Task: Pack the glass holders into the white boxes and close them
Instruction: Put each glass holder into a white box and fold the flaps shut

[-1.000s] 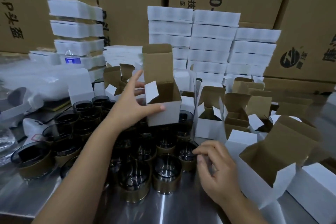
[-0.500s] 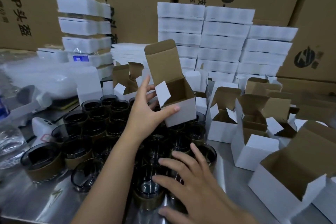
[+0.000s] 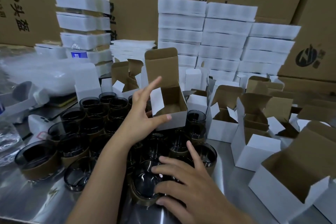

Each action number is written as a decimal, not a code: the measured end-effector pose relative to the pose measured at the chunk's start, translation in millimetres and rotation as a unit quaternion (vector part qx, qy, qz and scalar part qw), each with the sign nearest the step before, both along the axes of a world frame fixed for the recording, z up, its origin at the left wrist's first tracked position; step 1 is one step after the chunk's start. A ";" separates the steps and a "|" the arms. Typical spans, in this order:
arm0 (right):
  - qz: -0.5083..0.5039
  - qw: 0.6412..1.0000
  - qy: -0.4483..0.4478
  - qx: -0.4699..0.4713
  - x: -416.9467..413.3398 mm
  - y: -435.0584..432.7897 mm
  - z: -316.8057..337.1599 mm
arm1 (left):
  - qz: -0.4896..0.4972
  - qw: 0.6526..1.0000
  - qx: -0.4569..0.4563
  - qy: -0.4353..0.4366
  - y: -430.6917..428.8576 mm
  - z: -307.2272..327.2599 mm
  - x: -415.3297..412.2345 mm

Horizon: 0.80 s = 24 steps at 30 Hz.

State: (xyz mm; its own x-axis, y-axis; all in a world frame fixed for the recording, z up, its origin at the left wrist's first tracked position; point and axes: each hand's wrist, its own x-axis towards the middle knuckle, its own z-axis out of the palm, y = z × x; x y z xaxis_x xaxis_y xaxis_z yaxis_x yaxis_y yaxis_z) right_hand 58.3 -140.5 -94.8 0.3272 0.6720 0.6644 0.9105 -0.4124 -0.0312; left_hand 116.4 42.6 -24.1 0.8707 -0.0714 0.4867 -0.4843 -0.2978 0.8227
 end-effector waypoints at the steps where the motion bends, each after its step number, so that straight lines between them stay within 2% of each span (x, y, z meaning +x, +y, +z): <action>1: 0.005 1.000 0.001 0.016 -0.6 0.2 0.1 | 0.007 1.000 0.011 -0.004 0.9 -0.2 -0.5; 8: 0.019 0.985 0.032 0.168 -8.3 -4.5 12.4 | 0.043 0.998 0.038 -0.019 0.9 -1.2 -1.2; 13: 0.027 0.943 0.078 0.323 -3.3 -6.5 50.6 | 0.004 1.000 0.029 0.002 -4.6 6.2 -2.7; 16: 0.052 0.924 0.127 0.357 9.0 6.9 79.9 | 0.000 0.998 0.060 -0.027 -6.1 7.5 -2.2; 19: -0.013 0.920 0.143 0.364 24.1 16.3 88.0 | 0.013 0.998 0.059 -0.032 -5.0 6.0 -5.6; 24: -0.131 0.910 0.120 0.374 41.6 1.5 76.5 | 0.026 0.998 0.052 -0.034 -5.1 4.7 -7.0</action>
State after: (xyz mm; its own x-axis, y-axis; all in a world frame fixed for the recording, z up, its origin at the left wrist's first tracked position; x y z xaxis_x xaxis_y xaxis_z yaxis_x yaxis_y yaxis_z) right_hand 99.9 -139.0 -18.2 0.6078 -0.0617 0.7917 0.7131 -0.3962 -0.5783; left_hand 109.4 37.6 -19.5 0.8395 -0.0796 0.5375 -0.5198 -0.4058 0.7518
